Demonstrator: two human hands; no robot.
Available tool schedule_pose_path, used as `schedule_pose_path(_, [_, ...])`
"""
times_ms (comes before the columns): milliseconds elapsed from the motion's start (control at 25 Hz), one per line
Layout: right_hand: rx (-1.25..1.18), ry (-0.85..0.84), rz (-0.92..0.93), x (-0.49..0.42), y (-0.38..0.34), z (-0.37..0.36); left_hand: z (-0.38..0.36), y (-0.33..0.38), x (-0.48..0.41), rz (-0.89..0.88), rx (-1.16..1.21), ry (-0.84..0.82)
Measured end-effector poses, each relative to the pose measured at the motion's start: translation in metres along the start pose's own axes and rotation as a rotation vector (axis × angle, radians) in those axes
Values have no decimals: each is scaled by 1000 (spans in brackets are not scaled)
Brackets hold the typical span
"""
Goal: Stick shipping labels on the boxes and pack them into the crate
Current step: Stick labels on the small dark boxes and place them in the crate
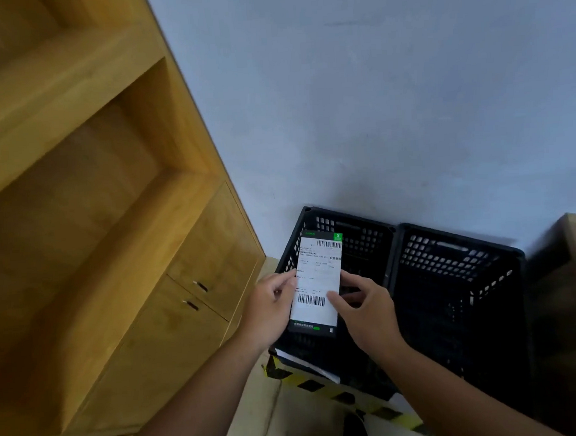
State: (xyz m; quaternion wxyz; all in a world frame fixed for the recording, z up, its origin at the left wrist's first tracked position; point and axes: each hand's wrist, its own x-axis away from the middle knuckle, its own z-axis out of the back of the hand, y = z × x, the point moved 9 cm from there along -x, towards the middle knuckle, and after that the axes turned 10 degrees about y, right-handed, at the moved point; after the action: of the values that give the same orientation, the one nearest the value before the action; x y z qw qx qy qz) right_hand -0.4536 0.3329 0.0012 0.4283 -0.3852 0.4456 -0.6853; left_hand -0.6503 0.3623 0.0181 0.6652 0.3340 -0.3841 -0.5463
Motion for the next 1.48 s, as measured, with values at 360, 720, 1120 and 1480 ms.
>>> schedule_pose_path(360, [146,206,-116,-51,47,-74,-21,-70,-114,74,-64,-258])
schedule_pose_path(720, [288,140,-332,-106,269,-198,-143,-288,-178,466,-304,-436])
schedule_pose_path(1120, [254,7,-569,-127,413,-276,-222,-430,-188,875,-354,-246])
schedule_pose_path(1480, [240,-138,-661,-118,475,-309,-224,-497,-172,1176,-55,17])
